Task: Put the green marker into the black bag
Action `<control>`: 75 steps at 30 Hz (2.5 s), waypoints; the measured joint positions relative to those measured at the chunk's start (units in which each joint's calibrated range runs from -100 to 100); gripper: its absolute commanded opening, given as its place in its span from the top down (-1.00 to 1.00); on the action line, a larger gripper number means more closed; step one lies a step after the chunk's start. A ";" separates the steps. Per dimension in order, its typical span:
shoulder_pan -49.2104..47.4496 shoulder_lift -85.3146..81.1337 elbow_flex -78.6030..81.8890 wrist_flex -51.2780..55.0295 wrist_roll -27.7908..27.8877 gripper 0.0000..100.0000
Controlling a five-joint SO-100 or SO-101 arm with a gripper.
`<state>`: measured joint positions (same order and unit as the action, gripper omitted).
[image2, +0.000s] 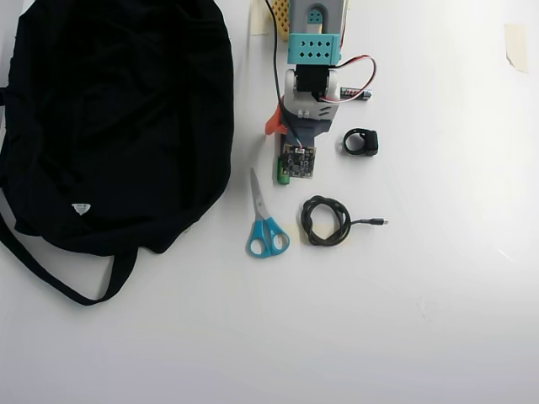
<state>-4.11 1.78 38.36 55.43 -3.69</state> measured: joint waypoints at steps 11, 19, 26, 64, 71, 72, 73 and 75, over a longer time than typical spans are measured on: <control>1.84 0.08 -0.08 0.00 0.00 0.83; 1.76 0.42 -0.16 0.00 -0.05 0.96; 1.76 0.42 -0.16 0.00 -0.05 0.96; 1.54 0.25 -23.82 28.25 0.34 0.96; 0.66 -5.23 -27.04 32.80 0.44 0.96; 0.51 -6.06 -27.04 33.32 0.44 0.96; 0.44 -6.81 -27.04 33.92 0.44 0.96; 0.37 -8.55 -27.04 34.95 0.44 0.96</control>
<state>-3.75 -6.77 11.32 90.38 -3.25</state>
